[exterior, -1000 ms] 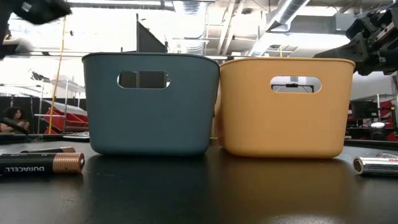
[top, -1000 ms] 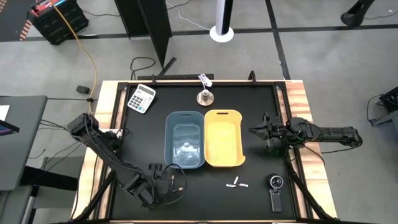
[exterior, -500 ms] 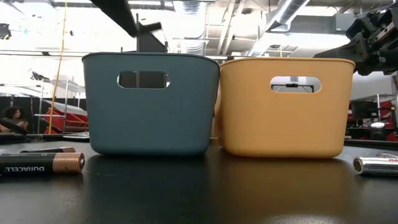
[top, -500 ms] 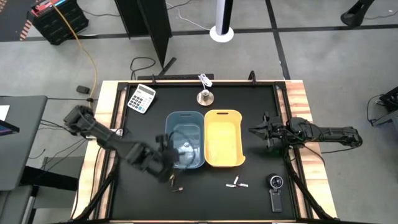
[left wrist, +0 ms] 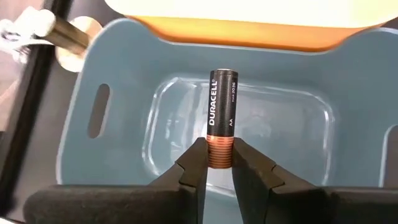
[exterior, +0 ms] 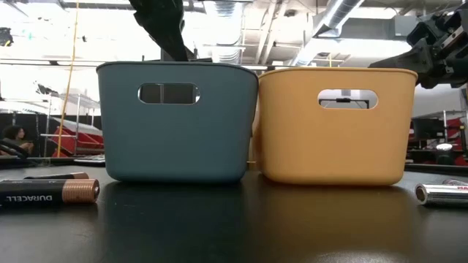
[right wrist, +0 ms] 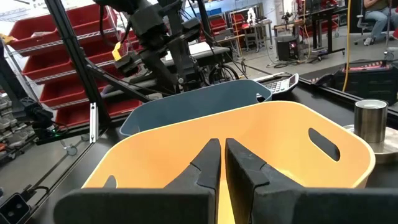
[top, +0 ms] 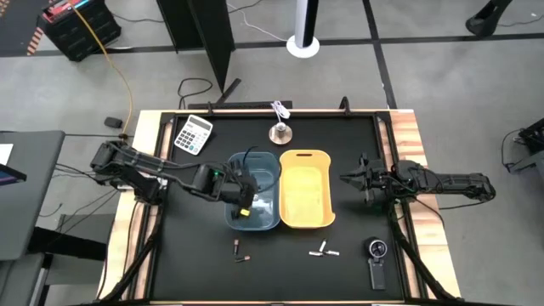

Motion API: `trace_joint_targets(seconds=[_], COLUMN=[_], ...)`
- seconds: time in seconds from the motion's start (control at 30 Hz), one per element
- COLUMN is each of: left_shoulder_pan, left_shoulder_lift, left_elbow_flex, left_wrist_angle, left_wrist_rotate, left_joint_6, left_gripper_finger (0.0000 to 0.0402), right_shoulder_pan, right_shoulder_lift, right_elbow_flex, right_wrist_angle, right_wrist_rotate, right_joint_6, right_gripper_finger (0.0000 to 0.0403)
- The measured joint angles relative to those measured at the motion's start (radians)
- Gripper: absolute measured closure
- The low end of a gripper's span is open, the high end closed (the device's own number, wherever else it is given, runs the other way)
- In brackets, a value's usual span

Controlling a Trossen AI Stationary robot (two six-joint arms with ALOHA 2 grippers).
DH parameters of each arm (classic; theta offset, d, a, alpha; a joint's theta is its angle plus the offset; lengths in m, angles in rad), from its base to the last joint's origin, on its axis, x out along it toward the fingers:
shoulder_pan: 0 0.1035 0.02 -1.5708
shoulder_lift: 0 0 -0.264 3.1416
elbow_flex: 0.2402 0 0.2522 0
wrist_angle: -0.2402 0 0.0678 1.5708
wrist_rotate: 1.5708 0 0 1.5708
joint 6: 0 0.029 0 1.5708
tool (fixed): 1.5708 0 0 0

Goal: Sort batteries
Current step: Put the left black battery into the blue bin, then put the top black battery into the blue bin

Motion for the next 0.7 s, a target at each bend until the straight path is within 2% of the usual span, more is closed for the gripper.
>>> trace_joint_targets(seconds=[0.43,0.7], left_shoulder_pan=[-0.033,-0.157], left_shoulder_lift=[0.000,-0.004], left_elbow_flex=[0.000,0.000], left_wrist_angle=[-0.002,-0.001], left_wrist_rotate=[-0.005,0.099], left_joint_6=[-0.030,-0.146], left_gripper_finger=[0.0254,0.0245], right_shoulder_pan=[0.000,0.000], right_shoulder_lift=[0.000,0.000], right_elbow_flex=[0.000,0.000], right_wrist_angle=[0.000,0.000], right_wrist_rotate=[0.000,0.000], right_joint_6=[0.000,0.000], right_gripper_finger=[0.0360,0.0360])
